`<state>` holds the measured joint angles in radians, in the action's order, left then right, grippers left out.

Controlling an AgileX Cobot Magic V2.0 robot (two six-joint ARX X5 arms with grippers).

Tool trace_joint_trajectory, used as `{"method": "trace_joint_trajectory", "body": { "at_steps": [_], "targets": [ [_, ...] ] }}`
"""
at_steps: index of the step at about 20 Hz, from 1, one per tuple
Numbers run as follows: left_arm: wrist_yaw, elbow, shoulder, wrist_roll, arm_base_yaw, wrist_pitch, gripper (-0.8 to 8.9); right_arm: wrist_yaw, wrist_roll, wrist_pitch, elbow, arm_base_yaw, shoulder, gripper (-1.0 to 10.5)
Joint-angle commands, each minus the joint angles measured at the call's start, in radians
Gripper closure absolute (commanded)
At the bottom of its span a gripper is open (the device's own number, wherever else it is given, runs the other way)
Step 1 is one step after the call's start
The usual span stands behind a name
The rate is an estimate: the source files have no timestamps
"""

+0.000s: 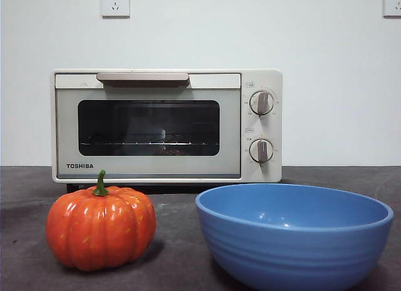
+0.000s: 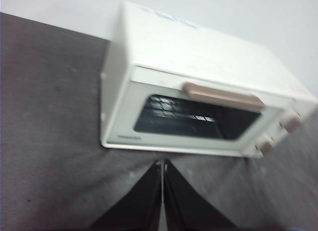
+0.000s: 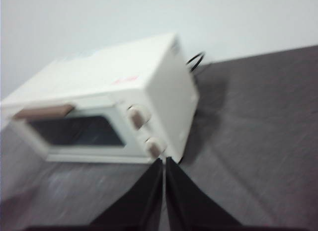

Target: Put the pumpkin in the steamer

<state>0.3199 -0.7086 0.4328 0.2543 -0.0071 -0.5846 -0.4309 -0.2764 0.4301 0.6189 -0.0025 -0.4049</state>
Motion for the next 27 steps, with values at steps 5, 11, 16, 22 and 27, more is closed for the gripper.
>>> {"method": "trace_joint_trajectory", "body": {
  "at_steps": [5,11,16,22,27],
  "targets": [
    [0.146,-0.168,0.167,-0.188,-0.002,-0.166,7.99,-0.129,0.187,0.226,0.214,0.003,-0.211,9.4],
    [0.19,-0.254,0.247,-0.279,-0.029,-0.322,7.98,-0.148,0.32,0.469,0.354,0.05,-0.336,9.4],
    [0.19,-0.256,0.249,-0.299,-0.048,-0.376,7.98,-0.143,0.375,0.562,0.377,0.107,-0.365,9.4],
    [0.19,-0.256,0.246,-0.299,-0.051,-0.381,7.98,-0.144,0.364,0.56,0.377,0.132,-0.365,7.8],
    [0.19,-0.256,0.246,-0.299,-0.051,-0.381,7.98,-0.145,0.355,0.558,0.377,0.132,-0.365,4.7]
  ]
}}
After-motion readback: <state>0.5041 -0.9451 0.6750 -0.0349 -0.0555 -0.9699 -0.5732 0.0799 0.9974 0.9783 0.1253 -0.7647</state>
